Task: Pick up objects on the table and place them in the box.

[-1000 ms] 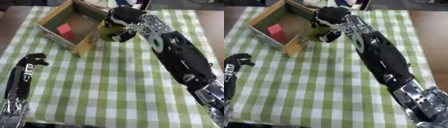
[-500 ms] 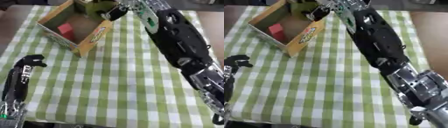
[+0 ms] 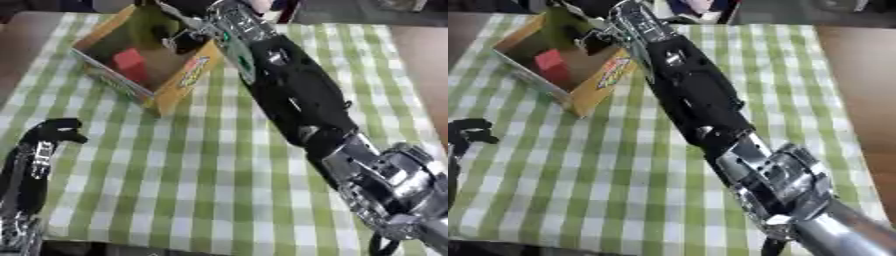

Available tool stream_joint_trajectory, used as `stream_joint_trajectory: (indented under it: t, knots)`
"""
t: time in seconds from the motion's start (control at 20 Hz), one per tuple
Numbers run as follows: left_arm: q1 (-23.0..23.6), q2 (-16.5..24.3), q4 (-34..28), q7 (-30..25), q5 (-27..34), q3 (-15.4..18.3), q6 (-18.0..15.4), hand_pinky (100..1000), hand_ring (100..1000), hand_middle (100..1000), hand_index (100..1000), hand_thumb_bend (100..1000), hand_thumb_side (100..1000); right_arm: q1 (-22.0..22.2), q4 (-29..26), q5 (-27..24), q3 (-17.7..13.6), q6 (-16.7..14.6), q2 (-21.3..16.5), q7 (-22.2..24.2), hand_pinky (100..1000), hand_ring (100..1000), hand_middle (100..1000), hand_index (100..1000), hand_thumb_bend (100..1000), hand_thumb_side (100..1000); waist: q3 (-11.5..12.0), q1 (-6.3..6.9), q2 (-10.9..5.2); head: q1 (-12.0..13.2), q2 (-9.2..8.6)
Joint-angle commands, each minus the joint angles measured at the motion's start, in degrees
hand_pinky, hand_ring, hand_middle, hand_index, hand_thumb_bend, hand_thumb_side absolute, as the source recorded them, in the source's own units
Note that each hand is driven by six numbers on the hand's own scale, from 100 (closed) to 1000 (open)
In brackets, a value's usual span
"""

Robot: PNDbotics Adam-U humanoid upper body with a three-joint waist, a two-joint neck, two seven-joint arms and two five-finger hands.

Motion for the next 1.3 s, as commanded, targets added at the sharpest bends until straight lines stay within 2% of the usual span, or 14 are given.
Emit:
stream_joint_trajectory:
  t: [0.05,0.15,0.2,0.3,0.45,0.55,0.7,0.9,1.1,1.3]
  knots:
    - [-0.4,0.7,-0.6,-0.3,0.3,-0.1,-0.1,828,576,643,733,100,904,-1.8,-0.6,2.7,-0.4,0.3,0.4,-1.8,803,848,977,1000,254,341,0.1,0.29,-0.92,-0.4,-0.81]
    - [-0.5,0.7,-0.6,-0.3,0.3,-0.1,-0.1,828,577,644,732,100,903,-1.7,-1.7,4.4,0.0,0.7,0.4,-3.6,806,855,997,1000,305,374,0.0,0.34,-0.9,-0.4,-0.9]
    - [-0.5,0.7,-0.6,-0.3,0.4,0.0,-0.1,828,577,644,732,100,903,-1.7,-2.4,5.0,0.2,0.9,0.3,-4.6,801,852,995,1000,300,365,0.0,0.37,-0.9,-0.4,-0.93]
    - [-0.5,0.7,-0.7,-0.1,0.4,0.1,-0.1,828,577,644,732,100,903,-1.5,-3.8,4.9,0.3,1.5,0.1,-6.4,783,840,979,1000,276,310,-0.2,0.44,-0.89,-0.3,-0.97]
    - [-0.4,0.8,-0.7,0.1,0.3,0.4,-0.1,828,577,644,732,100,902,-1.4,-6.5,2.2,1.1,1.1,-1.0,-7.4,765,829,950,1000,208,233,-0.7,0.5,-0.89,0.2,-0.9]
    - [-0.3,0.9,-0.8,0.3,0.3,0.6,-0.1,828,577,644,732,100,902,-1.2,-8.8,-0.8,2.0,-0.3,-2.1,-6.9,751,820,927,999,153,118,-1.2,0.55,-0.88,0.7,-0.91]
    - [-0.2,1.0,-0.9,0.8,0.1,1.2,-0.1,828,577,644,733,100,901,-0.1,-15.2,-8.4,3.7,-2.3,-5.3,-5.6,726,802,899,991,100,100,-2.3,0.64,-0.85,2.0,-0.95]
    - [0.1,1.1,-1.0,1.6,-0.2,2.0,0.0,827,578,645,733,100,899,3.1,-25.4,-20.9,5.7,-2.4,-11.0,-2.4,694,783,859,976,100,100,-3.9,0.82,-0.82,3.7,-0.95]
    - [0.3,1.4,-1.2,2.3,-0.5,2.6,0.0,827,578,645,733,100,898,8.0,-34.4,-31.7,5.9,-0.4,-16.1,0.3,664,763,829,965,100,100,-5.5,1.0,-0.92,5.0,-0.77]
    - [0.4,1.5,-1.3,2.6,-0.6,2.8,0.1,827,580,647,734,100,895,14.5,-41.3,-38.4,5.2,2.2,-19.8,1.2,636,745,810,960,100,104,-6.6,1.41,-1.0,5.8,-0.75]
